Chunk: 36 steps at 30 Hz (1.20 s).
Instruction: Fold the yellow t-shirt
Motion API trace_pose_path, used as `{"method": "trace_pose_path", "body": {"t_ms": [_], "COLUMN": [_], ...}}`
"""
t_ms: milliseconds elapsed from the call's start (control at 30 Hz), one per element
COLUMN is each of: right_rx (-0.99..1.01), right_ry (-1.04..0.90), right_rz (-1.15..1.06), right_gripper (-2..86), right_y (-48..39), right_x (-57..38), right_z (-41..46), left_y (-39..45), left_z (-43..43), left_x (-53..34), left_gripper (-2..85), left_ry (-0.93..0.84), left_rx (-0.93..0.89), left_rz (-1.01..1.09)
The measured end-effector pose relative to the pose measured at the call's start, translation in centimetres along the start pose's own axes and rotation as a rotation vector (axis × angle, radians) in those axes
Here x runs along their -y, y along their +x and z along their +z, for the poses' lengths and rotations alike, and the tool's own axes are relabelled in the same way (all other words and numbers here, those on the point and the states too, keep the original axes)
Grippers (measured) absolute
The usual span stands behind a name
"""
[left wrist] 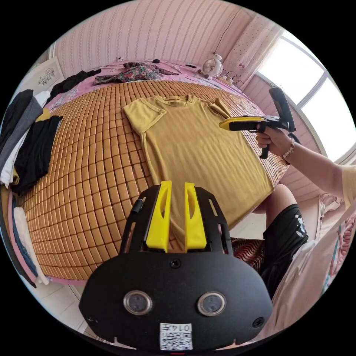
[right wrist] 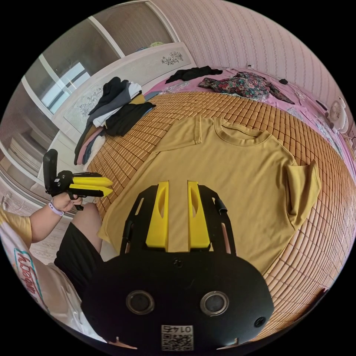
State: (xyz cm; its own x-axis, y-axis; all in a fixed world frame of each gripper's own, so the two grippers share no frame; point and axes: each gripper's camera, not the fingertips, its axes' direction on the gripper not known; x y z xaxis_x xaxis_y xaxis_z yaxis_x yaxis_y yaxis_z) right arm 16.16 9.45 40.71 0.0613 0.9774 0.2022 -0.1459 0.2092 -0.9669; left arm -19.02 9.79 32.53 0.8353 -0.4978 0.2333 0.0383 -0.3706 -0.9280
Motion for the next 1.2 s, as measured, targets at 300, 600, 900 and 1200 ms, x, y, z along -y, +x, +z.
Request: {"method": "trace_pose_path", "body": {"t_ms": [300, 600, 900, 1200], "right_rx": [-0.042, 0.004, 0.142, 0.344], "right_ry": [-0.018, -0.015, 0.146, 0.142], "right_rz": [0.145, 0.163, -0.007, -0.304], "right_gripper": [6.8, 4.2, 6.4, 9.0], "right_y": [4.7, 6.7, 2.3, -10.0], "right_x": [10.8, 9.9, 7.8, 5.4], "right_z": [10.5, 12.8, 7.6, 6.0], "left_y": [-7.9, -12.4, -14.3, -26.0], "left_z": [3.3, 9.7, 8.9, -4.7], "left_x": [13.4, 25.1, 25.9, 10.1], "left_gripper": [5.6, 6.3, 0.3, 2.7], "left_ry": [0.150, 0.076, 0.071, 0.139], "left_rx": [0.037, 0.031, 0.051, 0.252], "left_rz": [-0.050, -0.078, -0.115, -0.468]}}
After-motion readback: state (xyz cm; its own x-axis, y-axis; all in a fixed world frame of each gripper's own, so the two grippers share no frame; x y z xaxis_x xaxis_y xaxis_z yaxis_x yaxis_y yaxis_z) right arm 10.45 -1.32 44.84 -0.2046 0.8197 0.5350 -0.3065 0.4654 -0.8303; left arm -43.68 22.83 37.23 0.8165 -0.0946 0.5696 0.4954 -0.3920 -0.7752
